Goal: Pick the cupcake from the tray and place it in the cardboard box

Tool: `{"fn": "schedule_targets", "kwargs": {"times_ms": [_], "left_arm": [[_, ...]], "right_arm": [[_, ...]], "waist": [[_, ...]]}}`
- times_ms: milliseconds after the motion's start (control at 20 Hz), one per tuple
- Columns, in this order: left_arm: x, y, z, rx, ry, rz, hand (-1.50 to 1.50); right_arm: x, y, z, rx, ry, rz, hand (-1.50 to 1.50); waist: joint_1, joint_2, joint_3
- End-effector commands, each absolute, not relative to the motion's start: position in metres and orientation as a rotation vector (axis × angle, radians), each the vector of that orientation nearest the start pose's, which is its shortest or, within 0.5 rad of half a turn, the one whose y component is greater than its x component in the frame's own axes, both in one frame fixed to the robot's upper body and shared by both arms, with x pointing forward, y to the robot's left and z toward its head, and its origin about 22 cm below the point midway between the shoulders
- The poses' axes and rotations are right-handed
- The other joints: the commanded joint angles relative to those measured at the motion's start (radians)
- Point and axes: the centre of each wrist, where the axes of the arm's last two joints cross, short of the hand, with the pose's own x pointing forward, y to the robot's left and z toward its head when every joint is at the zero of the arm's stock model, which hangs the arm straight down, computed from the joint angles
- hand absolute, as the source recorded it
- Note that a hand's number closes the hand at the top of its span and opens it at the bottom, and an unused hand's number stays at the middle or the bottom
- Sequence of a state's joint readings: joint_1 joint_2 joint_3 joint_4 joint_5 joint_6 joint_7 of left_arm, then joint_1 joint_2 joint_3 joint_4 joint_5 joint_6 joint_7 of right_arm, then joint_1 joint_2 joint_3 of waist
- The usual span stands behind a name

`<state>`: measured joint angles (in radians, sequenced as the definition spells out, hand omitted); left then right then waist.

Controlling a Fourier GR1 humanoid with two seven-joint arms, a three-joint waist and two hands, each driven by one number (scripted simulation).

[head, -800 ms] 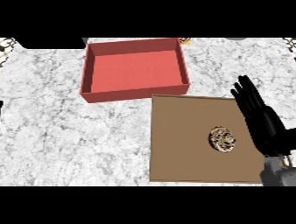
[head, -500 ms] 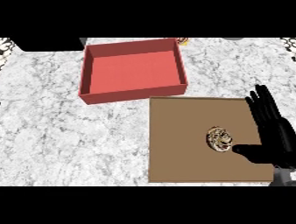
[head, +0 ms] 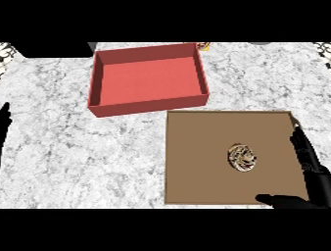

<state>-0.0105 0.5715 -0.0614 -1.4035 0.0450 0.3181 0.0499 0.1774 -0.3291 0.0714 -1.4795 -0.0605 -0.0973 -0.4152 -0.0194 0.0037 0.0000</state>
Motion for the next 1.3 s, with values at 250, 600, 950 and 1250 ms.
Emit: {"fn": "schedule_targets", "kwargs": {"times_ms": [250,600,950,1250], "left_arm": [[0.27,0.356,0.025,0.658,-1.384,-0.194,0.0],[0.268,0.362,0.022,0.646,-1.356,-0.214,0.0],[0.257,0.355,0.0,0.67,-1.366,-0.204,0.0],[0.267,0.371,0.021,0.629,-1.365,-0.212,0.0]], "right_arm": [[0.183,-0.379,-0.027,-0.463,-1.722,0.493,-1.5],[0.224,-0.38,0.028,-0.493,-1.443,0.872,-1.5],[0.234,-0.336,0.042,-0.44,-1.208,1.074,-1.5],[0.271,-0.317,0.037,-0.419,-1.133,1.102,-1.5]], "waist": [[0.008,-0.002,-0.001],[0.026,-0.001,-0.002],[0.023,-0.003,-0.001],[0.025,-0.003,0.0]]}}
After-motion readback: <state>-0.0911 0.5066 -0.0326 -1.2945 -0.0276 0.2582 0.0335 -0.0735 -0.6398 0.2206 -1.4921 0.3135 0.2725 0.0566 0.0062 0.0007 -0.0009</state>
